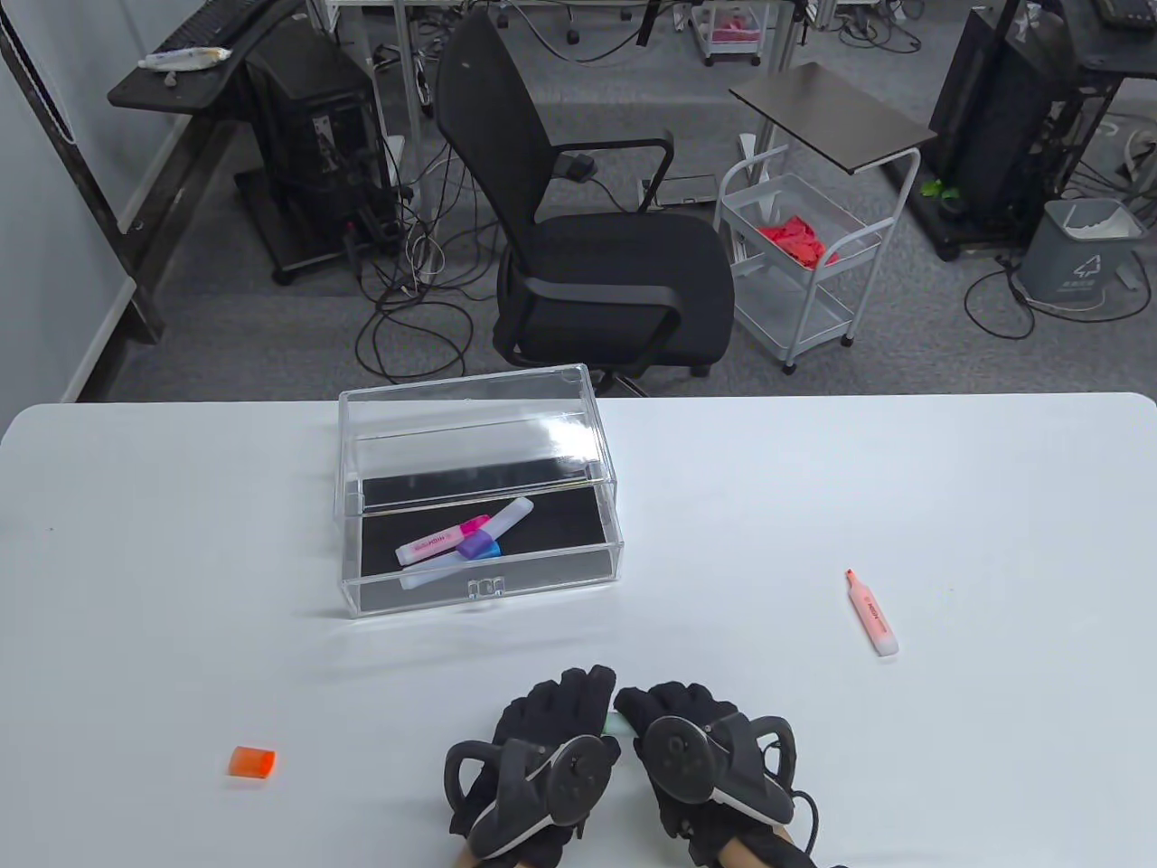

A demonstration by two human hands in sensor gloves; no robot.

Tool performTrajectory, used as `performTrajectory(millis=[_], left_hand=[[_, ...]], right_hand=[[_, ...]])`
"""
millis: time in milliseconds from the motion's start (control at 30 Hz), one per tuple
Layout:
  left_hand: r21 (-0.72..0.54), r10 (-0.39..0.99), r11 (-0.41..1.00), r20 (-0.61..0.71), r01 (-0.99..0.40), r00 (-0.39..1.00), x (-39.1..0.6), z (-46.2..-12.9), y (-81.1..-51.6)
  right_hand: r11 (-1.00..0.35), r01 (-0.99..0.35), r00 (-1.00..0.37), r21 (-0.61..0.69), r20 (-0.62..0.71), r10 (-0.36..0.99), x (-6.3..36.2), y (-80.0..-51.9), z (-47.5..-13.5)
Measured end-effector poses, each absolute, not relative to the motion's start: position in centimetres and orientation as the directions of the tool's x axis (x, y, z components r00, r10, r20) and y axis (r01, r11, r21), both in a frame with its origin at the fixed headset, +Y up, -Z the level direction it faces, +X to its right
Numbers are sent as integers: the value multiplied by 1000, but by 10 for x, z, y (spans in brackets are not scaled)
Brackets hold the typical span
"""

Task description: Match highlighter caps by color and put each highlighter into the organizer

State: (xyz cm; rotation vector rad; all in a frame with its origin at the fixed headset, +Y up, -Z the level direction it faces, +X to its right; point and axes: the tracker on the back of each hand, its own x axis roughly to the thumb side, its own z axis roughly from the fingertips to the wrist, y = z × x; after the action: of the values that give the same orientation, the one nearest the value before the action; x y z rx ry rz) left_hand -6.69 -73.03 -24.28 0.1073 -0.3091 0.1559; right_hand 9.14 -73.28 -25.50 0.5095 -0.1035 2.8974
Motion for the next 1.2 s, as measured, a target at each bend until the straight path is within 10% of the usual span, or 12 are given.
performTrajectory(millis=[667, 1200], left_hand=[[8, 95, 995, 256, -100, 962, -85, -260, -737], [133, -55, 990, 93, 42, 994, -111, -358, -680]], right_hand=[[-956, -294, -944, 4, 157, 291, 121, -737, -265], [-952, -296, -938, 71, 163, 304, 117, -738, -265]])
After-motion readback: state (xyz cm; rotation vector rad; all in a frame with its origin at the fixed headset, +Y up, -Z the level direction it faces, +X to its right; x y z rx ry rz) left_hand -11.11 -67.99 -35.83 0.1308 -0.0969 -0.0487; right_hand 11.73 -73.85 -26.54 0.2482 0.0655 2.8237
